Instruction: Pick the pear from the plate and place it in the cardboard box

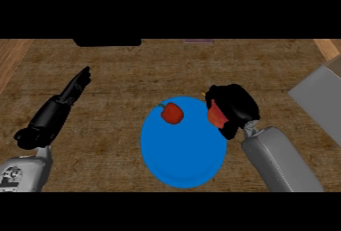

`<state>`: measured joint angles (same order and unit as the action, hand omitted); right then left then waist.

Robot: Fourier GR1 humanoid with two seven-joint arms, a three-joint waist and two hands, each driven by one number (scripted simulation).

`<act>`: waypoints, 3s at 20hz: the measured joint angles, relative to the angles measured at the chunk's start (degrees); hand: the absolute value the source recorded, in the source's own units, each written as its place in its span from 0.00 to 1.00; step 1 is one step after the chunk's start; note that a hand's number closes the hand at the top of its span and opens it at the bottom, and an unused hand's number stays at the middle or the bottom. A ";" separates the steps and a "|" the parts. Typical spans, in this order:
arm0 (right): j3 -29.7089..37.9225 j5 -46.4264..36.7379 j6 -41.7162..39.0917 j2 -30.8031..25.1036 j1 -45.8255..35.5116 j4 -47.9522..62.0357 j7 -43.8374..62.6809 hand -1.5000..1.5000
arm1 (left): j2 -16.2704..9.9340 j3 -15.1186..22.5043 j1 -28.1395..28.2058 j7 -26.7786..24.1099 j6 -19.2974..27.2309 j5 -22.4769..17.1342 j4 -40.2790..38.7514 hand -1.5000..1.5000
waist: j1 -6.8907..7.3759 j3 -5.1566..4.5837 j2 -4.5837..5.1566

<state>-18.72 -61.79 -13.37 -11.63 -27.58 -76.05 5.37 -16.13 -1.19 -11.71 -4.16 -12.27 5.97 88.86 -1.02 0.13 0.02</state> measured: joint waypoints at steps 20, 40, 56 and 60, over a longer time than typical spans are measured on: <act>28.12 2.97 4.58 -5.40 -5.73 -17.40 19.03 1.00 | 1.74 0.42 -0.23 0.90 -0.21 0.96 0.47 0.50 | 0.83 -0.13 -0.09; 42.79 10.26 -6.30 -29.39 -7.67 19.85 2.13 1.00 | 3.27 0.82 -1.65 0.94 -0.31 2.56 0.03 0.50 | 1.80 -0.08 0.28; 49.69 20.07 -10.55 -35.56 -11.78 38.70 -20.35 0.00 | 2.50 -0.83 -0.74 -0.41 -1.48 2.25 -0.62 0.50 | 1.43 -0.03 -0.03; 60.70 30.32 -9.01 -33.28 -14.72 41.70 -19.91 0.00 | 2.19 -1.21 -0.49 -0.56 -1.51 2.27 -0.95 0.50 | 0.74 0.01 -0.18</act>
<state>41.98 -31.47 -22.38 -44.92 -42.30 -34.35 -14.54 -13.94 -2.40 -12.20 -4.72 -13.78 8.24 87.91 -0.28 0.14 -0.16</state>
